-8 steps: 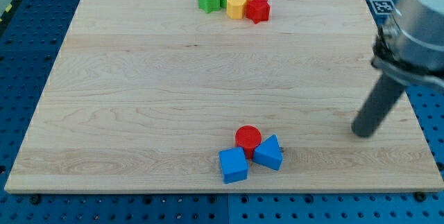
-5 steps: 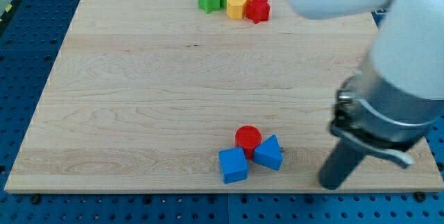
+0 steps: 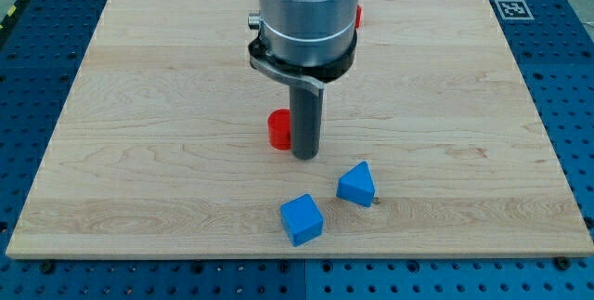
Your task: Slide the red circle closer to the group of blocks
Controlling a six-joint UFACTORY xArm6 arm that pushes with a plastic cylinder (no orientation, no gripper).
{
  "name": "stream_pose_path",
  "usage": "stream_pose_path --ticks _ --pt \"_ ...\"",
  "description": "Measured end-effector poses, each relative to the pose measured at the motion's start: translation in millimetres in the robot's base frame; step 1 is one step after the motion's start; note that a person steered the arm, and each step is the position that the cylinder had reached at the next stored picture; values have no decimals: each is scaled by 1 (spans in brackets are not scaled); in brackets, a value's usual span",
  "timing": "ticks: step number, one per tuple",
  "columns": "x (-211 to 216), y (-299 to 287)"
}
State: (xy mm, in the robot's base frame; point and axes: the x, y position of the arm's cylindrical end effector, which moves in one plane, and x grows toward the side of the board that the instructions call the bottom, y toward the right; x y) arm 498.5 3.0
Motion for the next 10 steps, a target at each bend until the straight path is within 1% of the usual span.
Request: stream_pose_path --ticks 1,2,3,4,5,6,7,8,9,10 --pt "-51 -5" --pt "-35 -5" --pt "16 -5" --pt "2 -30" --pt "-74 -61" --pt "-104 -63" --pt "-75 -64" --pt "-111 -64" --pt "-167 -64" --pt "-159 -67"
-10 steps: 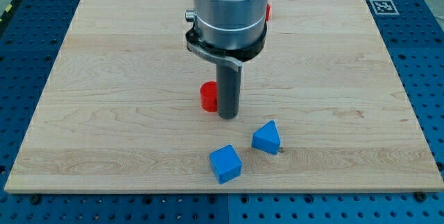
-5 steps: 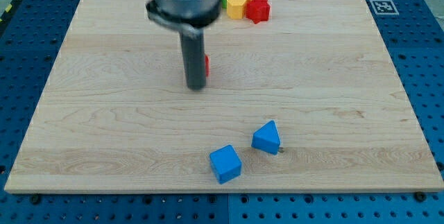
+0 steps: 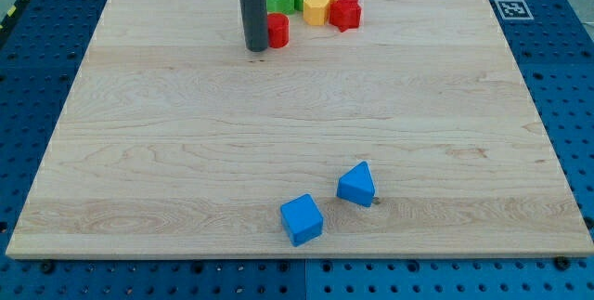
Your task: Slide the red circle closer to the group of blocks
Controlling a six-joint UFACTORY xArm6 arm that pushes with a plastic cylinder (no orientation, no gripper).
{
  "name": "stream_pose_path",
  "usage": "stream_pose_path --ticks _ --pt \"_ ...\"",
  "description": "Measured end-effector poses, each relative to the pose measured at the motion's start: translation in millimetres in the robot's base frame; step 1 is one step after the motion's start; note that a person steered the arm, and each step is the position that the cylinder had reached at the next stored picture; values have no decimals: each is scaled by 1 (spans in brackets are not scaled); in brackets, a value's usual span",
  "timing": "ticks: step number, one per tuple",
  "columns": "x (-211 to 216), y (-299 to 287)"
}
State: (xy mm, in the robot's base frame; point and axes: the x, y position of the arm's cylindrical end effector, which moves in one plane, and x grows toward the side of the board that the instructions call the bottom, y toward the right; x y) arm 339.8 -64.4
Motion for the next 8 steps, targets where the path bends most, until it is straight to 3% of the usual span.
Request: stream_pose_path --ticks 1,3,4,6,8 --pt "20 -18" --pt "-19 5" --pt "-19 34" --pt "-7 40" --pt "-38 39"
